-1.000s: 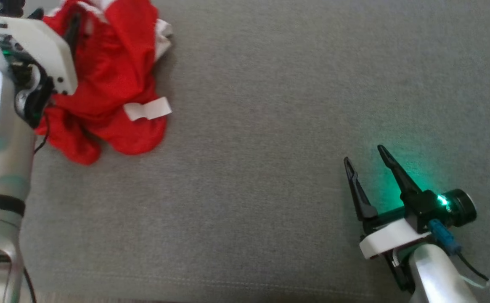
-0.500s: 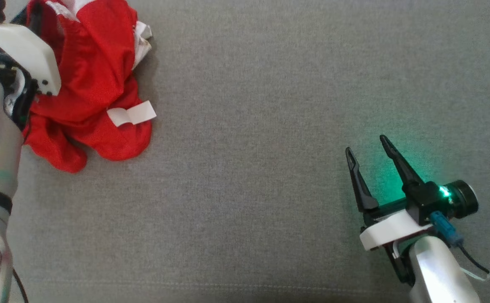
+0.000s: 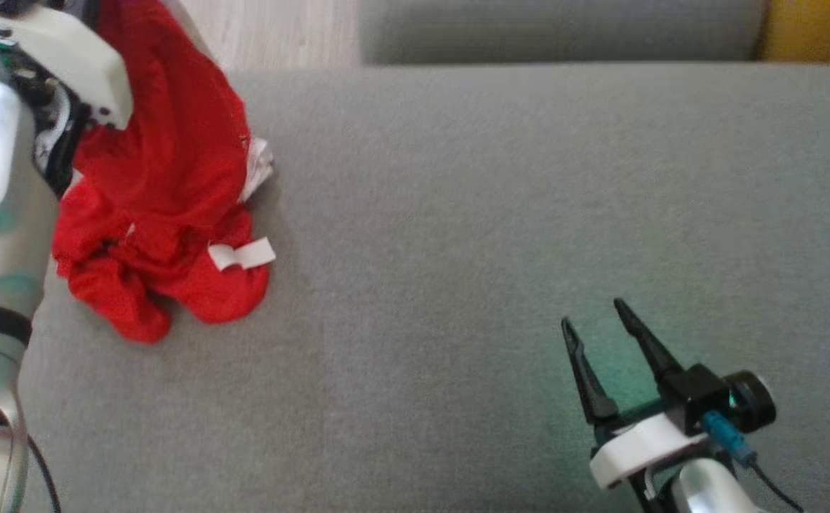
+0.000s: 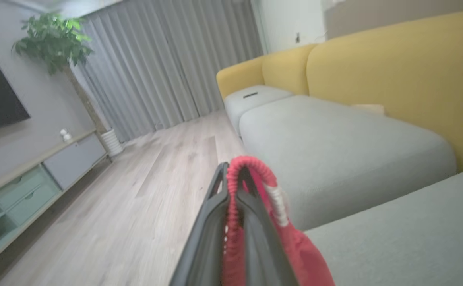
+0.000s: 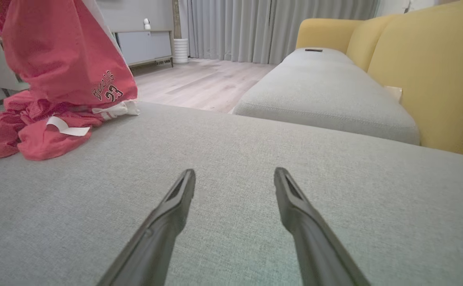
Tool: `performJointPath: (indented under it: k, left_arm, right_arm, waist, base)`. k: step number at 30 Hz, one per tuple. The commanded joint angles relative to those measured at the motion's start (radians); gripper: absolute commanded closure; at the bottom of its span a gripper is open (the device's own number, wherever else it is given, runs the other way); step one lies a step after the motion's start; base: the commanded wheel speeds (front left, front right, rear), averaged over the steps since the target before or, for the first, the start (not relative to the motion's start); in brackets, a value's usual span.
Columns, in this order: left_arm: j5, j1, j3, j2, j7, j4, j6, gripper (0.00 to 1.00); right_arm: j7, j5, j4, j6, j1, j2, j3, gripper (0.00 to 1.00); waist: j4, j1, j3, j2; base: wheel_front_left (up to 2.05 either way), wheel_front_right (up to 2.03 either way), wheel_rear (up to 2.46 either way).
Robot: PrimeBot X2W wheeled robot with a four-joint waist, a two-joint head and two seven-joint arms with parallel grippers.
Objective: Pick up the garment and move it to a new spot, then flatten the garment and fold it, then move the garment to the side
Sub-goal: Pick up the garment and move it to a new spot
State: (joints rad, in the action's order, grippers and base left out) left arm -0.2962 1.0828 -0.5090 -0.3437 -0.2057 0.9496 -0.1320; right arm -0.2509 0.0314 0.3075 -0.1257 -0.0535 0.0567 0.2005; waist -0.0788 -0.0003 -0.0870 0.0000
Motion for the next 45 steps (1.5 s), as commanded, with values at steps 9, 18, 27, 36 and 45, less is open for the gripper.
performJointPath:
  k: [9, 18, 27, 36, 45]
  left_arm:
    - [-0.093, 0.092, -0.074, -0.053, 0.005, -0.229, 0.001, 1.00]
    - [-0.125, 0.115, -0.077, -0.016, -0.001, -0.326, 0.014, 1.00]
    - [-0.180, 0.059, -0.132, 0.072, 0.015, -0.368, 0.008, 1.00]
    - [-0.234, -0.220, -0.242, 0.122, -0.011, -0.320, 0.004, 1.00]
    - [-0.227, -0.499, -0.192, 0.145, -0.055, -0.364, 0.091, 0.00]
  right_arm:
    - [-0.011, -0.049, -0.046, -0.005, 0.001, -0.006, 0.073, 0.00]
    - [-0.011, -0.051, -0.047, -0.005, -0.002, -0.006, 0.103, 0.00]
    - [-0.011, -0.071, -0.074, -0.005, -0.020, -0.006, 0.100, 0.00]
    - [-0.011, -0.098, -0.091, -0.005, -0.045, -0.006, 0.101, 0.00]
    - [-0.011, -0.094, -0.075, -0.005, -0.005, -0.006, 0.094, 0.00]
  waist:
    - [0.204, 0.0003, 0.113, 0.0000]
    - [0.341, 0.0003, 0.110, 0.0000]
    - [0.385, 0.0003, 0.051, 0.0000]
    - [0.363, 0.0003, -0.016, 0.0000]
    - [0.277, 0.0003, 0.058, 0.0000]
  base:
    - [0.00, 0.00, 0.00]
    - [0.00, 0.00, 0.00]
    - [0.00, 0.00, 0.00]
    - [0.00, 0.00, 0.00]
    - [0.00, 0.00, 0.00]
